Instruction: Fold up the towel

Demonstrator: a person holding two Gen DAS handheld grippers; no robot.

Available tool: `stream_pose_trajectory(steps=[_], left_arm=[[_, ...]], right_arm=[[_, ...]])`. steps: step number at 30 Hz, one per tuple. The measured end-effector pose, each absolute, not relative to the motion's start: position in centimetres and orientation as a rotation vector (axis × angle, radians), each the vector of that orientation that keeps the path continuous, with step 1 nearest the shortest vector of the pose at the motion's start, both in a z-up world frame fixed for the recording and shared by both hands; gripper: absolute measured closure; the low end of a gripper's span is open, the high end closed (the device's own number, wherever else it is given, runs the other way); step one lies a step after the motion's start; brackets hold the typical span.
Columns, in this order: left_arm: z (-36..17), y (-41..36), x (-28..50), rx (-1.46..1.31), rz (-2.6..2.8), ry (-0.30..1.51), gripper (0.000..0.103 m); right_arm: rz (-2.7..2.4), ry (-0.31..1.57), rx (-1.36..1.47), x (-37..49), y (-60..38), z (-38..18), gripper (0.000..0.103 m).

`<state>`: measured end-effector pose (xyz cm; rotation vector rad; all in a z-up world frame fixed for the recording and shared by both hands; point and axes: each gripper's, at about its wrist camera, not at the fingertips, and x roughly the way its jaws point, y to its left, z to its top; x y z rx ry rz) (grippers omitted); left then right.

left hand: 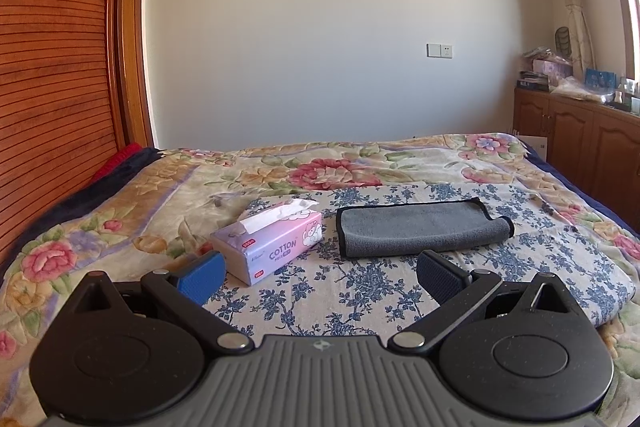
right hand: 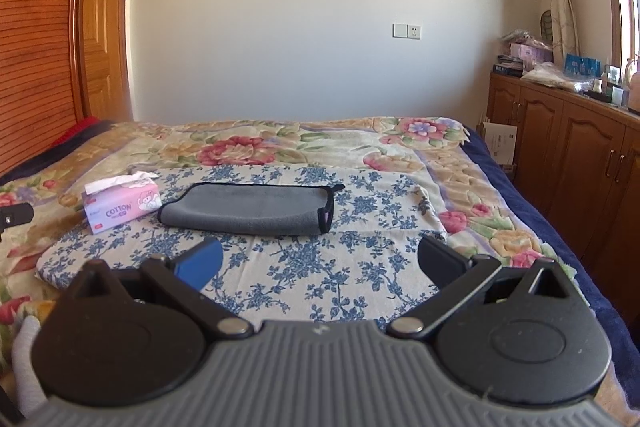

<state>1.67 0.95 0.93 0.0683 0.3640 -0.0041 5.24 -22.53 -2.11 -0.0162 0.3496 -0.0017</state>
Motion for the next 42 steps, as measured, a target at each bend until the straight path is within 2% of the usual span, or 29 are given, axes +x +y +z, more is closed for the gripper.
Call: stream_pose_trajectory(steps=[42], left_arm=[[0.47, 0.35, 1.30, 0.097, -0.017, 0.350, 0.000]], right_arm=[[-0.018, 0.317, -0.006, 4.98, -23.08, -2.12, 0.000]])
